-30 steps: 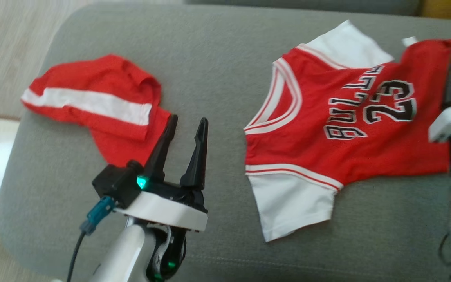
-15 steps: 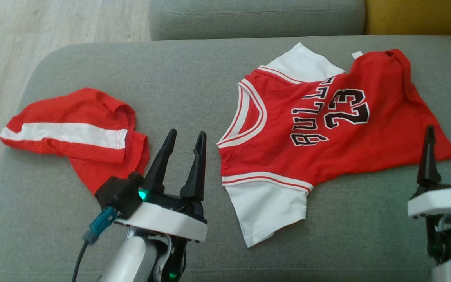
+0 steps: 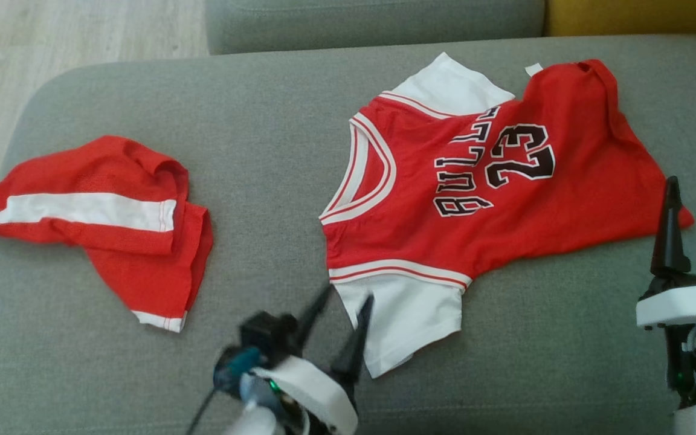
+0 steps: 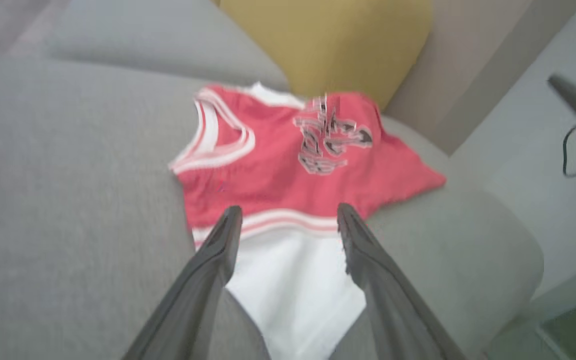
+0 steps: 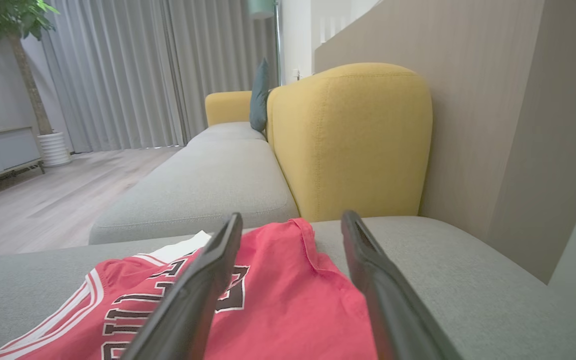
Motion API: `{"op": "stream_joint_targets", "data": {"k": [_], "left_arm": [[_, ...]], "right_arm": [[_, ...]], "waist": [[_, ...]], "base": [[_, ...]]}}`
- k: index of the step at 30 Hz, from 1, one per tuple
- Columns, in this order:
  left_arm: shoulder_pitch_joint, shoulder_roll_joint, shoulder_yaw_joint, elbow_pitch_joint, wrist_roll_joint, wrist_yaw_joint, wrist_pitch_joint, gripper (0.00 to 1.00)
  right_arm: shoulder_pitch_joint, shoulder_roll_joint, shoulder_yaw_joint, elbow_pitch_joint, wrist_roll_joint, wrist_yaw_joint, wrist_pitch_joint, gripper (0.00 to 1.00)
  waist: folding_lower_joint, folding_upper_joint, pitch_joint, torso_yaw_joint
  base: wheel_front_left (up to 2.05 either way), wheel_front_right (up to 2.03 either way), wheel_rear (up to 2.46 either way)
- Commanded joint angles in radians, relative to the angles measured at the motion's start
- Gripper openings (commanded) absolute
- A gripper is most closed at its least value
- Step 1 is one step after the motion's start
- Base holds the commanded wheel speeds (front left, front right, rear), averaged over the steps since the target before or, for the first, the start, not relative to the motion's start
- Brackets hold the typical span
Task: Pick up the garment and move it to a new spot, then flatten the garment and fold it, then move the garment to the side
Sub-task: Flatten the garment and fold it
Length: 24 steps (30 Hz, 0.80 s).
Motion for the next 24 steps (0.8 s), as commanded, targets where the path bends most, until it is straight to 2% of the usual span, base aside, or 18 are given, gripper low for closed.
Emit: {"op": "stream_joint_targets", "data": {"k": [1, 6, 9, 12, 19, 24], "left_arm": [[-0.056, 0.001, 0.016, -0.009, -0.013, 0.0, 0.009, 1.0], [-0.079, 0.001, -0.048, 0.1, -0.083, 0.005, 0.103, 1.0], [-0.087, 0.001, -0.073, 0.126, -0.135, -0.007, 0.147, 1.0], [-0.097, 0.001, -0.09, 0.146, -0.176, 0.0, 0.187, 1.0], [-0.132, 0.001, -0.126, 0.189, -0.195, 0.027, 0.217, 1.0], [-0.155, 0.001, -0.148, 0.21, -0.206, 0.022, 0.216, 1.0]], "right_arm": [[-0.03, -0.007, 0.021, -0.042, -0.007, -0.001, 0.002, 1.0], [-0.044, -0.007, 0.019, -0.048, -0.01, -0.001, 0.006, 1.0], [-0.051, -0.007, 0.015, -0.048, -0.013, -0.001, 0.007, 1.0], [-0.056, -0.007, 0.014, -0.044, -0.017, -0.001, 0.005, 1.0], [-0.068, -0.006, 0.029, -0.041, -0.016, -0.001, 0.005, 1.0], [-0.075, -0.006, 0.034, -0.042, -0.014, -0.001, 0.006, 1.0]], "waist": [[0.0, 0.0, 0.007, -0.005], [0.0, 0.0, 0.022, -0.009], [0.0, 0.0, 0.025, -0.007], [0.0, 0.0, 0.024, -0.005], [0.0, 0.0, 0.03, -0.017], [0.0, 0.0, 0.039, -0.031]], "base": [[0.0, 0.0, 0.0], [0.0, 0.0, 0.0], [0.0, 0.0, 0.0], [0.0, 0.0, 0.0], [0.0, 0.0, 0.0], [0.0, 0.0, 0.0]]}}
